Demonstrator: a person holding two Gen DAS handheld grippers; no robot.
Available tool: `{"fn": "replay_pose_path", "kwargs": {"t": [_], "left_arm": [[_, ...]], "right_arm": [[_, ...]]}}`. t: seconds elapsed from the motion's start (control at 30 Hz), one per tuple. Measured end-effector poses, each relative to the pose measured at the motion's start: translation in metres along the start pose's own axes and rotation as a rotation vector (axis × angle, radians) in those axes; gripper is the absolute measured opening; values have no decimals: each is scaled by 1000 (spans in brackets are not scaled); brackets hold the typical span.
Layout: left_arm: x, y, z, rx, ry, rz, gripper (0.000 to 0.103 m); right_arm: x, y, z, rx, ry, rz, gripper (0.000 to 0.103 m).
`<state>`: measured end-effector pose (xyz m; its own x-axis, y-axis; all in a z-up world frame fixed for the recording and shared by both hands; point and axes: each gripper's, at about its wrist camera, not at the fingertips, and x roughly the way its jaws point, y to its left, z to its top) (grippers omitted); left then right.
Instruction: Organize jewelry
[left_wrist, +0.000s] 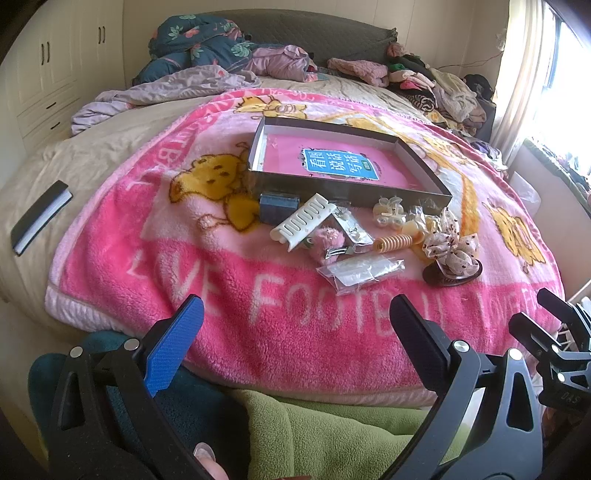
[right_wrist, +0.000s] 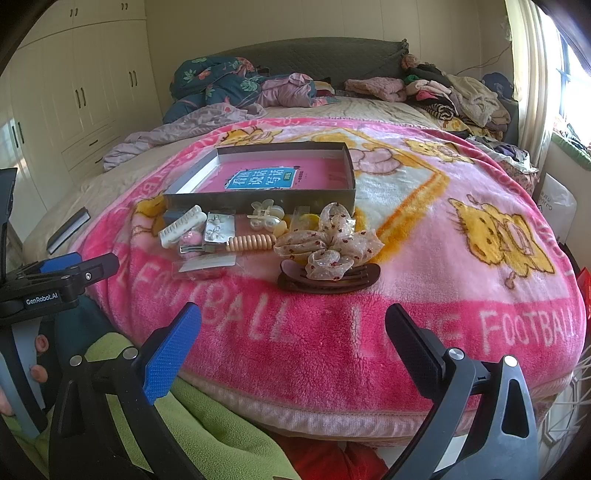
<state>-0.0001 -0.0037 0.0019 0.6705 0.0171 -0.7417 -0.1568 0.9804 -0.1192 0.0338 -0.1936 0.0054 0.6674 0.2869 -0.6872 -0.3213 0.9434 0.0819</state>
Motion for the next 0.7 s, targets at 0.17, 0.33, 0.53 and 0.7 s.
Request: {"fn": "replay_pose_path", "kwargs": {"t": [0.17, 0.33, 0.53, 0.7], "left_arm": [[0, 0, 0, 0, -2, 1, 92], [0, 1, 1, -1, -2, 2, 92], [1, 9, 7, -17, 1, 22, 92], [8, 23, 10, -35, 16, 40, 92]], "right_arm": [[0, 0, 0, 1, 0, -1, 97], [2, 0, 0, -2, 1, 2, 97], [6, 3, 7, -9, 4, 6, 97], [15, 3, 16, -22, 5, 6, 97]]}}
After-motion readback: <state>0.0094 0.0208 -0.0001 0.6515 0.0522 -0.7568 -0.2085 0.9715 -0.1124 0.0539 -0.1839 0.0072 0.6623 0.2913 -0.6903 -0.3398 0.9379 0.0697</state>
